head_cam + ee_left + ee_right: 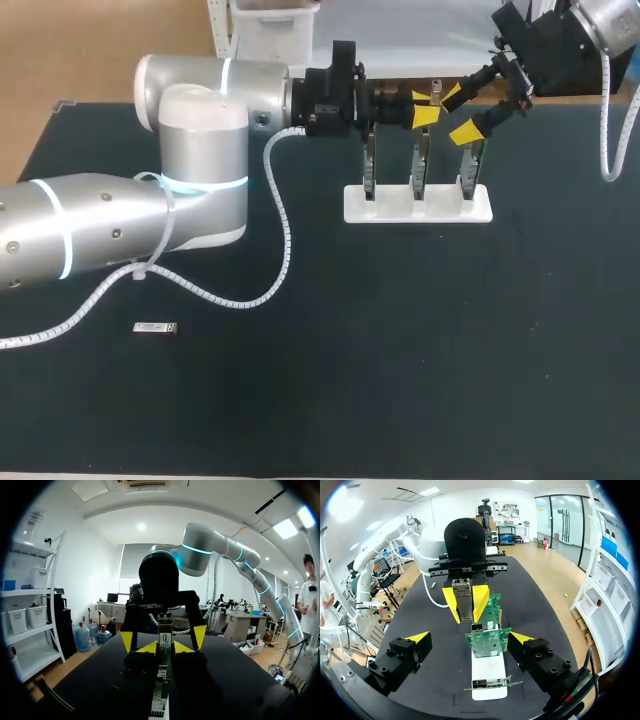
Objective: Pick up the optical module with the left hand, and insert it into the network port with the right hand.
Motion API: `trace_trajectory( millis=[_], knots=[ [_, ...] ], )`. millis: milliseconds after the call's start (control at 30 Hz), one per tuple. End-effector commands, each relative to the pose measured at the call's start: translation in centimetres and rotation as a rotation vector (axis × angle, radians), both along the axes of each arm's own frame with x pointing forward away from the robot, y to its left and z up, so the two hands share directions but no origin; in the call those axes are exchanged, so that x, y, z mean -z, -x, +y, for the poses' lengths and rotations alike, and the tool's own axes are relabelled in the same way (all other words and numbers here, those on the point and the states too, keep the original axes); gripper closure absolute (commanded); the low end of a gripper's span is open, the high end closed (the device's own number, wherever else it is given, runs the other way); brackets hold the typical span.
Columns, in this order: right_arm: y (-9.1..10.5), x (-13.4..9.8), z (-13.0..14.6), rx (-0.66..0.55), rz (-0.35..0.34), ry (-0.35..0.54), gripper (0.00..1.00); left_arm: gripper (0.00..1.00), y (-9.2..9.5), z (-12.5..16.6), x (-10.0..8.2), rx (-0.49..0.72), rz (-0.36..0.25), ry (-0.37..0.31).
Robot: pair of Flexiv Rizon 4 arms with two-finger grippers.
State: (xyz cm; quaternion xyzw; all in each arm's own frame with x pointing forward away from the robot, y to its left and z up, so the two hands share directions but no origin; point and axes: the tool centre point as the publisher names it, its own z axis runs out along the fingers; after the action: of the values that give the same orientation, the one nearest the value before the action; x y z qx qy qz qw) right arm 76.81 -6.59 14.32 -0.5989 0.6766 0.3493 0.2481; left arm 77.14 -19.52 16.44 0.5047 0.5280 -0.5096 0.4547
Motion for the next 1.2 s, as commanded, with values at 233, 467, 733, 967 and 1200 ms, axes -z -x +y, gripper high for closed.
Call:
trace_trajectory(
  millis=[233, 467, 733, 967, 1200],
  knots=[
    [0.09, -0.02, 0.01, 0.002, -0.001, 0.0, 0.0, 1.0, -0.36, -0.11, 0.27, 0.004, 0.006, -0.001],
    [0.09, -0.02, 0.01, 0.002, -0.001, 0.0, 0.0, 1.0, -0.3, 0.07, 0.27, 0.005, 0.005, -0.003],
    [0.09, -0.02, 0.01, 0.002, -0.001, 0.0, 0.0, 1.0, -0.25, 0.25, 0.29, 0.0, 0.004, -0.004],
    [0.09, -0.02, 0.01, 0.002, -0.001, 0.0, 0.0, 1.0, -0.18, 0.32, 0.29, -0.002, 0.005, -0.003],
    [0.09, -0.02, 0.01, 0.002, -0.001, 0.0, 0.0, 1.0, -0.13, 0.27, 0.27, -0.001, 0.004, -0.004]
  ],
)
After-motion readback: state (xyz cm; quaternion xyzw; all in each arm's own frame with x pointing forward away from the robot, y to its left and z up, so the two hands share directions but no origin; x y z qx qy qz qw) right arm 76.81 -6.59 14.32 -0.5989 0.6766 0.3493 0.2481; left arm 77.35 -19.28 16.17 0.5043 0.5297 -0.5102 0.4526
